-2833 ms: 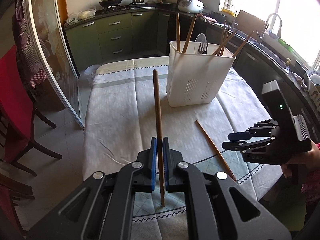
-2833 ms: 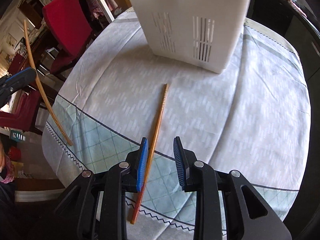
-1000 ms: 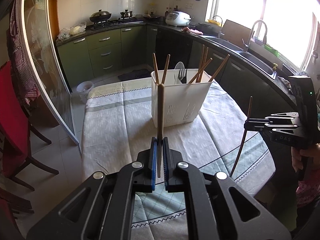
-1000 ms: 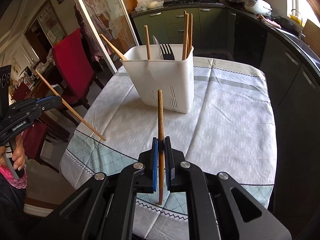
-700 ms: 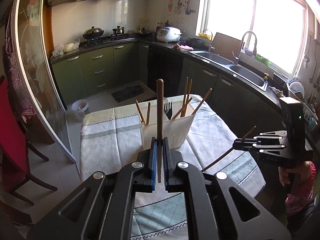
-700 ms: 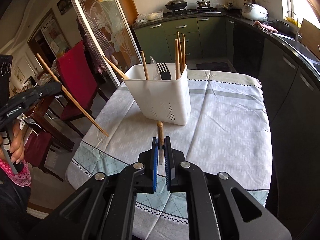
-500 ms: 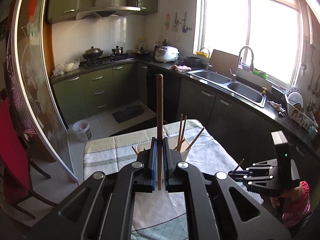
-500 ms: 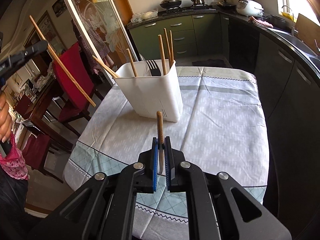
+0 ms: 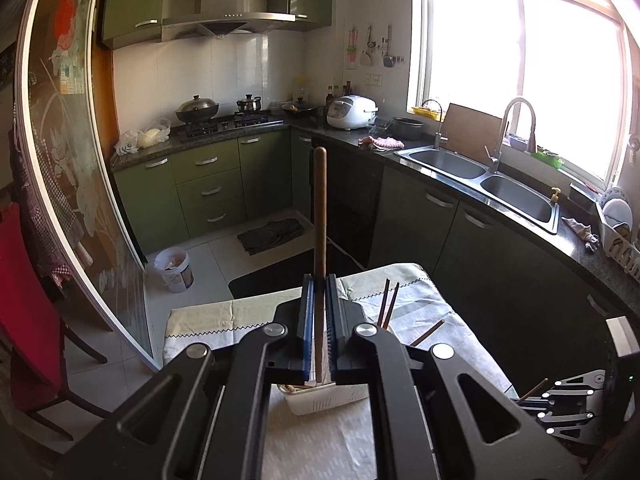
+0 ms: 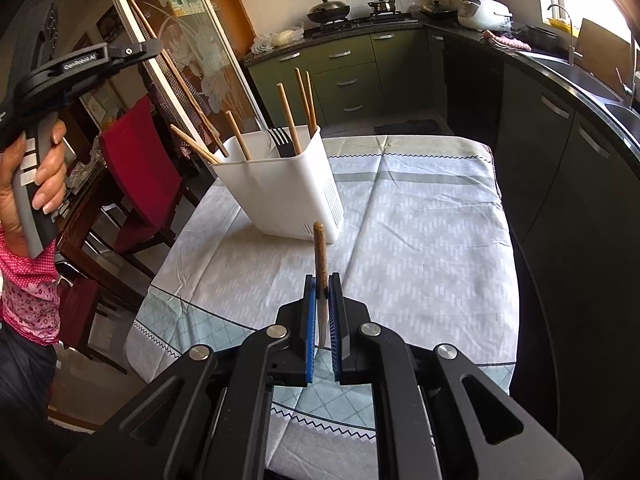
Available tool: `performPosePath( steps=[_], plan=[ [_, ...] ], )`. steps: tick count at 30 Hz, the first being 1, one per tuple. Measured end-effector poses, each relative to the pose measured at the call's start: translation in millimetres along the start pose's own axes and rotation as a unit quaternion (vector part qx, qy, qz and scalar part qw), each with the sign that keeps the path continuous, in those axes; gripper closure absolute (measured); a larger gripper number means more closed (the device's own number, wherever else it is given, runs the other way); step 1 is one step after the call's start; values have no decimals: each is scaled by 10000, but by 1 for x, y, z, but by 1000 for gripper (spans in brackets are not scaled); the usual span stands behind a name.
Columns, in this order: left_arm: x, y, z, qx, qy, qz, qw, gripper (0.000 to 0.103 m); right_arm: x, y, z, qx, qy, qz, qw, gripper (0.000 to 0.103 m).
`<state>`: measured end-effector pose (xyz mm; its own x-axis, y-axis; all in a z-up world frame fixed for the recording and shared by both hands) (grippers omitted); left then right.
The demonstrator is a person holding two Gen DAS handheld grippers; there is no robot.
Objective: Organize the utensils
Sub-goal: 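Drop the chopsticks into the white holder, opening left then right gripper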
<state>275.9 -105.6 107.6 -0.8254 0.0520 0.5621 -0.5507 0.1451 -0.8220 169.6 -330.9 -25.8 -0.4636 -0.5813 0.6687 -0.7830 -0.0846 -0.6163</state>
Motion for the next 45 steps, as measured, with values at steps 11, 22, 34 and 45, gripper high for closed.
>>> performPosePath(
  steps=[11, 22, 34, 45],
  plan=[
    [-26, 19, -2, -91, -85, -195, 9997, 97, 25, -53, -39, 447, 7, 462, 9979, 96],
    [35, 45, -27, 35, 112, 227, 9997, 81, 49, -150, -71, 531, -27, 1430, 9883, 96],
    [60, 105, -62, 302, 280, 16, 9992, 73, -55, -173, -60, 524, 479, 634, 9955, 96],
    [60, 137, -81, 522, 204, -126, 9983, 63, -111, -147, -47, 565, 652, 175, 9961, 95]
  ],
)
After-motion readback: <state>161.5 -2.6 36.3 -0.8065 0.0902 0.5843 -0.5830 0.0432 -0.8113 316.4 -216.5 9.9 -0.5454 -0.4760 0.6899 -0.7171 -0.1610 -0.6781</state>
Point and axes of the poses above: each gripper's, at about its wrist camera, not at the fingertips, and x roughly against the way its jaws point, z to its right, y to its underside, the point moved 4 cm from there along -x, roughly the way its jaws point, and after that the axes turned 10 degrees about -y, right-handed, at the moved point
